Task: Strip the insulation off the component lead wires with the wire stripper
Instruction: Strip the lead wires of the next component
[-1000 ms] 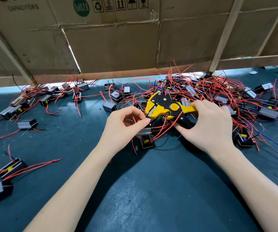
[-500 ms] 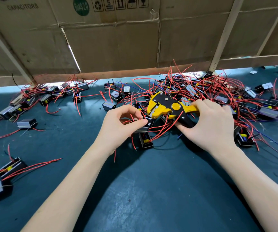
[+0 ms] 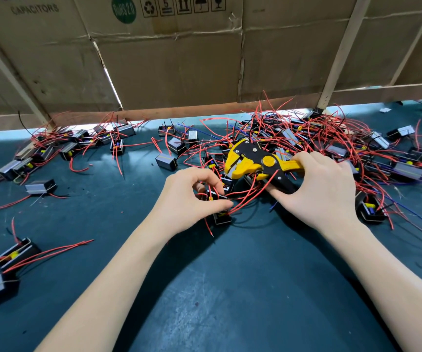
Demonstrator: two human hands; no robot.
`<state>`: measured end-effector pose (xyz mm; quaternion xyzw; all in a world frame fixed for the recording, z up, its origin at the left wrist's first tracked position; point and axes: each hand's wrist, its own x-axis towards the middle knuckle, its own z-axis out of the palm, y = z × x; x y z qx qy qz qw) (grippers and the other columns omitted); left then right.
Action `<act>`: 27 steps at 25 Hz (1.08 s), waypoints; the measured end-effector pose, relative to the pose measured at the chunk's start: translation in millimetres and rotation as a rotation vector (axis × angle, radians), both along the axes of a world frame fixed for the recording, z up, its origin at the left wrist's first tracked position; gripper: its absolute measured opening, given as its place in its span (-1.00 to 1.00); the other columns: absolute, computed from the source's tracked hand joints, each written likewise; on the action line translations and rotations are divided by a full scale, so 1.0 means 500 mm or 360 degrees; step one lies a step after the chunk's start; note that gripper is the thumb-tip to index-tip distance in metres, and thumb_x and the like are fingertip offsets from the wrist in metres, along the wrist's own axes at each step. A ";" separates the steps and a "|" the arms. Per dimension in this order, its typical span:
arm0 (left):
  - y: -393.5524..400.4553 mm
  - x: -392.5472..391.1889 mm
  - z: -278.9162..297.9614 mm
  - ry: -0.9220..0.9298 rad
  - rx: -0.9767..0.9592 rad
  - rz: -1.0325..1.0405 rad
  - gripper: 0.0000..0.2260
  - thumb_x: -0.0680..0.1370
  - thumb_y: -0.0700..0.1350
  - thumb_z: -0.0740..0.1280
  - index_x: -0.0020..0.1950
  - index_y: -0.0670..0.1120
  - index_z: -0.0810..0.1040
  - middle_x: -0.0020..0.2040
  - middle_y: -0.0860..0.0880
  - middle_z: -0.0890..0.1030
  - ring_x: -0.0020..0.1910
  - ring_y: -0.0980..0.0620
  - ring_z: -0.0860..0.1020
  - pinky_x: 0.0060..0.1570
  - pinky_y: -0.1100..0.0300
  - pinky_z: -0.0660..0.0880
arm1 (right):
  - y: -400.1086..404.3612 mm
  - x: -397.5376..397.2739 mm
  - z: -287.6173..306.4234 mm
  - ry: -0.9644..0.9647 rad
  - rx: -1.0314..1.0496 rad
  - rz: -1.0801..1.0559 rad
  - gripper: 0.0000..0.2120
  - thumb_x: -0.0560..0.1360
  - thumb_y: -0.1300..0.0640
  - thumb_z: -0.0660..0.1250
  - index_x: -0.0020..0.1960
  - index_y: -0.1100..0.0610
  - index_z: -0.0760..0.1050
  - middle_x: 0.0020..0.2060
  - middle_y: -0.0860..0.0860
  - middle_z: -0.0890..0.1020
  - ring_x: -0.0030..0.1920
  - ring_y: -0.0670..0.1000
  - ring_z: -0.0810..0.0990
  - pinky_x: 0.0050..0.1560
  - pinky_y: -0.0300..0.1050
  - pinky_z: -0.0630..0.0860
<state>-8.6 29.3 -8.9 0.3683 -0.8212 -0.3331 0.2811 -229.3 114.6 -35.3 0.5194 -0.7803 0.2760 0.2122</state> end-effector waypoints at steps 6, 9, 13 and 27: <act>0.011 -0.005 0.006 -0.0074 -0.0097 -0.0059 -0.91 0.38 -0.14 0.55 -0.21 0.02 0.68 -0.19 0.07 0.61 -0.17 -0.08 0.50 -0.08 0.15 0.41 | 0.000 -0.002 -0.002 -0.0026 0.0031 0.0013 -0.48 0.26 -0.28 0.49 -0.04 0.12 0.54 -0.14 0.02 0.62 -0.06 0.16 0.59 -0.03 0.02 0.28; 0.016 -0.007 0.005 -0.0068 -0.0133 -0.0101 -0.91 0.40 -0.16 0.53 -0.22 0.04 0.69 -0.19 0.09 0.61 -0.17 0.10 0.52 -0.07 0.22 0.42 | 0.001 -0.003 -0.003 -0.0028 0.0021 0.0036 -0.47 0.25 -0.27 0.50 -0.04 0.13 0.54 -0.15 0.02 0.61 -0.07 0.17 0.58 -0.04 0.04 0.32; 0.015 -0.013 -0.003 0.0074 -0.0088 0.0039 -0.89 0.44 -0.20 0.48 -0.24 0.00 0.66 -0.18 0.10 0.64 -0.14 0.11 0.57 -0.02 0.18 0.49 | 0.001 -0.002 -0.004 -0.0048 0.0002 0.0056 -0.48 0.25 -0.26 0.52 -0.05 0.12 0.54 -0.14 0.02 0.61 -0.06 0.17 0.59 -0.05 0.04 0.33; 0.001 -0.015 -0.008 0.0305 0.0140 0.0146 -0.85 0.47 -0.19 0.45 -0.27 0.02 0.62 -0.32 0.19 0.59 -0.32 0.21 0.48 -0.20 0.38 0.43 | 0.003 0.001 0.005 -0.0057 -0.0057 0.0109 -0.51 0.25 -0.26 0.52 -0.07 0.10 0.57 -0.20 0.00 0.62 -0.10 0.15 0.60 -0.09 0.03 0.37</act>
